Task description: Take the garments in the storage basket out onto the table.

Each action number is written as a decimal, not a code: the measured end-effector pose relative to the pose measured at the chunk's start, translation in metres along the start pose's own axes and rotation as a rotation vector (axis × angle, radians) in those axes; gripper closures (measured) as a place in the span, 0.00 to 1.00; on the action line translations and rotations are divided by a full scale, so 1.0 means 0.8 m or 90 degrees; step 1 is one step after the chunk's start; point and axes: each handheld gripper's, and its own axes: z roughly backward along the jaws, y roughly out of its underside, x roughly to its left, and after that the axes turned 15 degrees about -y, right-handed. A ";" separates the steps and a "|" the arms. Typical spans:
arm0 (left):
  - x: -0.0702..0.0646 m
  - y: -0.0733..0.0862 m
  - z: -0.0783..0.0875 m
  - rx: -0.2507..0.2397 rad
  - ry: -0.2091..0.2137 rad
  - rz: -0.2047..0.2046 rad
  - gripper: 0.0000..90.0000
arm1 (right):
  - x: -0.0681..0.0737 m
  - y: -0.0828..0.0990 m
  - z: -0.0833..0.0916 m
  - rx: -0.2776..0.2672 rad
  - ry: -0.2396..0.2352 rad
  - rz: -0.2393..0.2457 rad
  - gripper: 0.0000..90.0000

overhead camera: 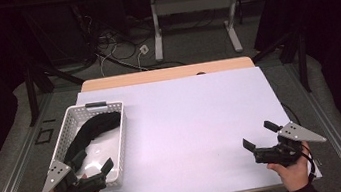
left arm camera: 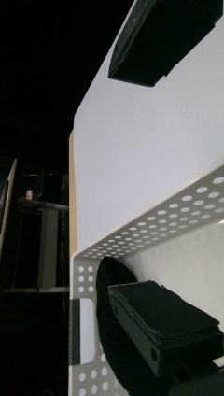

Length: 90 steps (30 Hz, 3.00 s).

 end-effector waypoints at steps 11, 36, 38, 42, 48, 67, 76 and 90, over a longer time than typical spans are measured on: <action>0.006 -0.016 -0.002 0.021 -0.001 -0.004 0.00 | -0.001 0.004 -0.002 0.004 0.005 -0.008 0.00; 0.033 -0.078 -0.048 0.104 -0.026 -0.015 0.01 | -0.005 0.004 -0.002 0.006 0.013 -0.021 0.00; 0.036 -0.084 -0.052 0.116 -0.035 -0.023 0.01 | -0.006 0.004 -0.002 0.008 0.014 -0.019 0.00; 0.042 -0.094 -0.058 0.134 -0.066 -0.045 0.02 | -0.007 0.005 -0.003 0.008 0.012 -0.022 0.00; 0.061 -0.103 -0.077 0.175 -0.109 -0.050 0.02 | -0.008 0.006 -0.005 0.009 0.010 -0.027 0.00; 0.081 -0.093 -0.144 0.305 -0.212 -0.073 0.06 | -0.011 0.008 -0.007 0.014 0.011 -0.029 0.00; 0.095 -0.075 -0.161 0.343 -0.238 -0.068 0.08 | -0.011 0.009 -0.009 0.024 0.008 -0.026 0.00; 0.111 -0.062 -0.179 0.381 -0.272 -0.053 0.12 | -0.010 0.010 -0.012 0.038 0.006 -0.027 0.01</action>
